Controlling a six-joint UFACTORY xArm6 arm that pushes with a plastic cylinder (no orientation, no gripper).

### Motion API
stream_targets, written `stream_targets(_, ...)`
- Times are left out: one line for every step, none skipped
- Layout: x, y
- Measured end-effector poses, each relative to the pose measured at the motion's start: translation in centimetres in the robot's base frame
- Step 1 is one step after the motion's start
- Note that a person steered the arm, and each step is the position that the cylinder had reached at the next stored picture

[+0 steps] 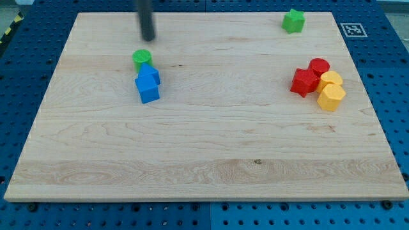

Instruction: Slide the green circle towards the green star

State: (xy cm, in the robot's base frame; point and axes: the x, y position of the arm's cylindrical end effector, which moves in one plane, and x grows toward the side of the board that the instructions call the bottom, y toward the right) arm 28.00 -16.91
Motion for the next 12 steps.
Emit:
stream_targets(3.3, -5.9)
stream_targets(8.0, -5.4)
stream_targets(8.5, -4.2)
stream_targets(8.5, -1.6)
stream_targets(8.5, 1.5)
stream_targets(8.5, 4.0)
stream_targets(8.5, 6.0)
stream_targets(7.8, 8.2)
stream_targets(5.1, 10.5)
stream_targets(3.8, 13.4)
stream_targets(3.7, 16.5)
stream_targets(2.7, 19.7)
